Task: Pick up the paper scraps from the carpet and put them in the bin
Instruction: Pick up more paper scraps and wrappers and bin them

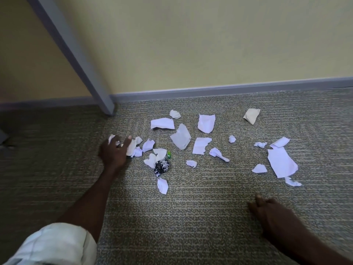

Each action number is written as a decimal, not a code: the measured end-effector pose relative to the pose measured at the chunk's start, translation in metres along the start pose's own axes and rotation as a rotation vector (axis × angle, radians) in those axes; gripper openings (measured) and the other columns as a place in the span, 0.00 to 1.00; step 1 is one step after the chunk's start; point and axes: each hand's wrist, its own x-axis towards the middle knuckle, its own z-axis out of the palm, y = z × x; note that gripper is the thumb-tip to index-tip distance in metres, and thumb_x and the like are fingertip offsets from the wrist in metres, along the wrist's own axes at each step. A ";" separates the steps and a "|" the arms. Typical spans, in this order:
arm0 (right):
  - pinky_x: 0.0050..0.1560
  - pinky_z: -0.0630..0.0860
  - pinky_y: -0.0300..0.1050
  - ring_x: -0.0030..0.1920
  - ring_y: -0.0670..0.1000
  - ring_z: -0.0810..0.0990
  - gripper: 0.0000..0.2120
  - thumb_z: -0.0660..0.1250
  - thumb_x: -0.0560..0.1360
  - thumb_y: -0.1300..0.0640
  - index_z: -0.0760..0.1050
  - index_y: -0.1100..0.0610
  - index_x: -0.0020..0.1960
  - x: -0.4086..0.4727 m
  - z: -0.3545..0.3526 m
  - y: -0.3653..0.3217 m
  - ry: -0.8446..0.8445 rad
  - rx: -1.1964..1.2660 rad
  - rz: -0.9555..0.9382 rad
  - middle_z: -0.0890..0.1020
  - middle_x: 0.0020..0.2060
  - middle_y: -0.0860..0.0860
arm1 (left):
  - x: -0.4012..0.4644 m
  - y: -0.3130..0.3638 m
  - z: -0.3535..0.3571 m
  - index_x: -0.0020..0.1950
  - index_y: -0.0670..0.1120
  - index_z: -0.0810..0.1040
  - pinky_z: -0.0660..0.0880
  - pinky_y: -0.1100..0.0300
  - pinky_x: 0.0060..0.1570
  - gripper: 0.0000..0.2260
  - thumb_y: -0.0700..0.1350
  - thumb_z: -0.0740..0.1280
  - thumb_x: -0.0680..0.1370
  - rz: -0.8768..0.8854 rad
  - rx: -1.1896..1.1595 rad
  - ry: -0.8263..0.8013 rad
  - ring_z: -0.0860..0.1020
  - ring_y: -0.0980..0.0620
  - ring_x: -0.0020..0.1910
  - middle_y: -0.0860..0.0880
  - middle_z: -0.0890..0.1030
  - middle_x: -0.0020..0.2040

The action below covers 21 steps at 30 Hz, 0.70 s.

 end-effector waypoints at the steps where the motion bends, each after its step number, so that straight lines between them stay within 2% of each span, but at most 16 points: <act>1: 0.19 0.76 0.47 0.28 0.56 0.82 0.34 0.83 0.35 0.57 0.84 0.58 0.42 0.000 0.001 0.000 0.000 -0.008 -0.006 0.85 0.40 0.62 | -0.004 0.005 0.003 0.53 0.44 0.81 0.74 0.50 0.56 0.38 0.77 0.57 0.69 0.051 0.021 -0.017 0.80 0.41 0.51 0.42 0.83 0.50; 3: 0.20 0.77 0.49 0.27 0.57 0.81 0.32 0.83 0.38 0.58 0.83 0.59 0.42 0.001 0.004 0.000 0.023 -0.011 -0.004 0.84 0.39 0.64 | -0.011 0.010 0.011 0.61 0.47 0.79 0.74 0.47 0.59 0.40 0.78 0.56 0.68 0.154 0.073 -0.072 0.79 0.40 0.55 0.41 0.82 0.56; 5: 0.19 0.77 0.48 0.27 0.58 0.81 0.29 0.82 0.40 0.58 0.83 0.59 0.41 0.001 0.001 -0.003 0.053 -0.013 -0.004 0.84 0.38 0.64 | -0.019 0.016 0.018 0.64 0.50 0.77 0.73 0.46 0.60 0.39 0.78 0.58 0.68 0.233 0.101 -0.137 0.78 0.40 0.58 0.42 0.81 0.59; 7: 0.19 0.76 0.47 0.27 0.57 0.81 0.19 0.77 0.52 0.56 0.82 0.58 0.42 -0.001 -0.002 -0.005 0.126 -0.004 -0.022 0.84 0.37 0.63 | -0.029 0.022 0.025 0.66 0.52 0.75 0.72 0.45 0.61 0.40 0.79 0.59 0.66 0.310 0.125 -0.188 0.76 0.41 0.60 0.44 0.79 0.62; 8: 0.20 0.77 0.46 0.27 0.57 0.81 0.13 0.68 0.60 0.54 0.80 0.58 0.43 -0.004 -0.003 -0.006 0.174 0.004 -0.043 0.84 0.37 0.63 | -0.033 0.024 0.028 0.66 0.53 0.75 0.72 0.45 0.61 0.40 0.79 0.60 0.65 0.357 0.131 -0.204 0.76 0.42 0.60 0.45 0.78 0.63; 9: 0.20 0.77 0.45 0.28 0.57 0.81 0.14 0.60 0.64 0.55 0.79 0.57 0.45 -0.004 -0.002 -0.006 0.208 0.008 -0.065 0.84 0.38 0.63 | -0.037 0.027 0.031 0.65 0.54 0.76 0.72 0.45 0.60 0.40 0.80 0.60 0.64 0.395 0.132 -0.222 0.76 0.43 0.60 0.47 0.79 0.62; 10: 0.21 0.76 0.45 0.29 0.57 0.82 0.15 0.56 0.65 0.55 0.78 0.56 0.46 -0.004 0.001 -0.007 0.217 -0.002 -0.069 0.84 0.38 0.62 | -0.042 0.030 0.034 0.63 0.55 0.76 0.73 0.46 0.59 0.38 0.79 0.62 0.64 0.440 0.133 -0.235 0.76 0.45 0.58 0.48 0.79 0.60; 13: 0.21 0.75 0.45 0.29 0.54 0.82 0.16 0.55 0.65 0.56 0.81 0.54 0.40 -0.004 0.000 -0.009 0.235 -0.042 -0.022 0.85 0.39 0.60 | -0.067 0.043 0.039 0.62 0.56 0.78 0.72 0.49 0.60 0.34 0.75 0.69 0.63 0.566 0.201 -0.276 0.76 0.47 0.58 0.50 0.79 0.58; 15: 0.20 0.76 0.46 0.29 0.54 0.82 0.18 0.53 0.66 0.56 0.82 0.55 0.39 -0.004 -0.002 -0.012 0.257 -0.034 -0.011 0.85 0.39 0.60 | -0.089 0.045 0.048 0.61 0.52 0.80 0.67 0.54 0.62 0.28 0.65 0.72 0.66 0.650 0.155 -0.245 0.74 0.46 0.60 0.47 0.79 0.61; 18: 0.22 0.78 0.48 0.31 0.58 0.84 0.19 0.53 0.67 0.56 0.83 0.56 0.41 -0.005 0.003 -0.013 0.217 -0.044 0.037 0.85 0.41 0.61 | -0.117 0.044 0.053 0.59 0.49 0.81 0.67 0.54 0.58 0.20 0.57 0.64 0.72 0.708 0.146 -0.233 0.76 0.43 0.56 0.48 0.79 0.58; 21: 0.24 0.79 0.49 0.33 0.60 0.85 0.21 0.53 0.68 0.55 0.85 0.55 0.43 -0.008 0.004 -0.011 0.050 -0.017 0.085 0.86 0.42 0.61 | -0.149 0.047 0.046 0.60 0.51 0.78 0.73 0.52 0.51 0.17 0.54 0.58 0.76 0.712 0.101 -0.305 0.77 0.44 0.51 0.49 0.77 0.54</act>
